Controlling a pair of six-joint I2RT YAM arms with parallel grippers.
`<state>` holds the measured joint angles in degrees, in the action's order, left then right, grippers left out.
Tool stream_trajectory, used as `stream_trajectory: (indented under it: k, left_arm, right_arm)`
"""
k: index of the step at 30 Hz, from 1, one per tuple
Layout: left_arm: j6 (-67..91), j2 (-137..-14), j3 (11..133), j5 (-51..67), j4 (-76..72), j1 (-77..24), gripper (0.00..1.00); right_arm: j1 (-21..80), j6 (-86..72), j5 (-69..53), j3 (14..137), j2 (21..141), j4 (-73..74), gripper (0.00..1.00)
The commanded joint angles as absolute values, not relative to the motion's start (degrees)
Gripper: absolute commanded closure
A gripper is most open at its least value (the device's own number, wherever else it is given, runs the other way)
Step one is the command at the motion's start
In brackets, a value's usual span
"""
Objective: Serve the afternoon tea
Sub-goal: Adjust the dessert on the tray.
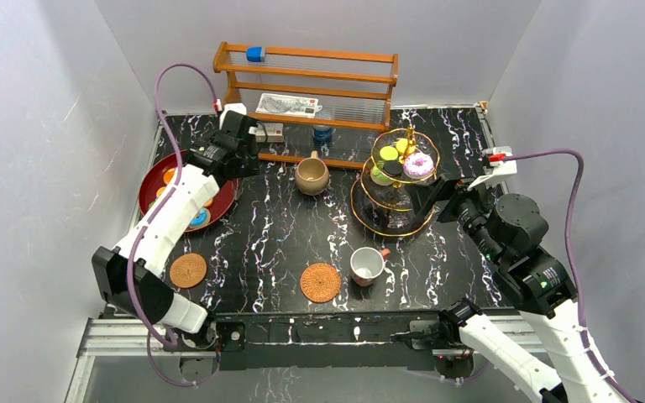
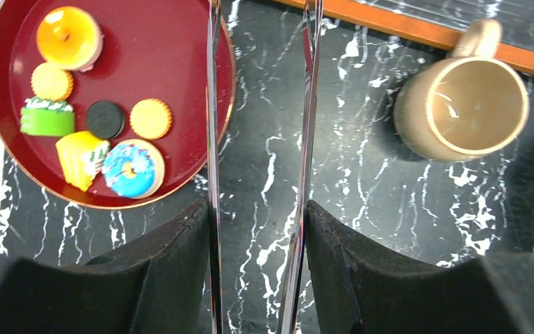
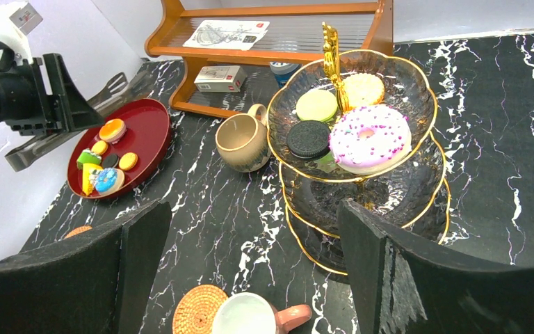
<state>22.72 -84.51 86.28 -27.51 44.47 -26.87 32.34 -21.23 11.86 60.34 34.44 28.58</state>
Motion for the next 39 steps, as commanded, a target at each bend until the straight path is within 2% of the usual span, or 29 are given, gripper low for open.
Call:
stream_trajectory:
  k: [1,5,19,39]
  left_arm:
    - [22.8,-79.5,83.3,-28.1,43.8,-21.8,0.52]
    - [22.6,-78.7,78.2,-22.5,41.6,-16.1,0.53]
    - [24.4,-81.8,66.3,-14.6,39.0,-6.4,0.55]
    - [23.4,-87.7,65.4,-6.2,33.2,-4.1,0.58]
  right_arm:
    - [32.6,-21.6,11.9,61.4,33.9,26.2,0.01]
    - [32.6,-22.1,11.0,61.1,34.2,26.0,0.01]
    - [32.5,-21.0,12.0,60.3,33.4,25.7,0.01]
    - [32.6,-21.1,12.1,59.3,34.1,24.2,0.01]
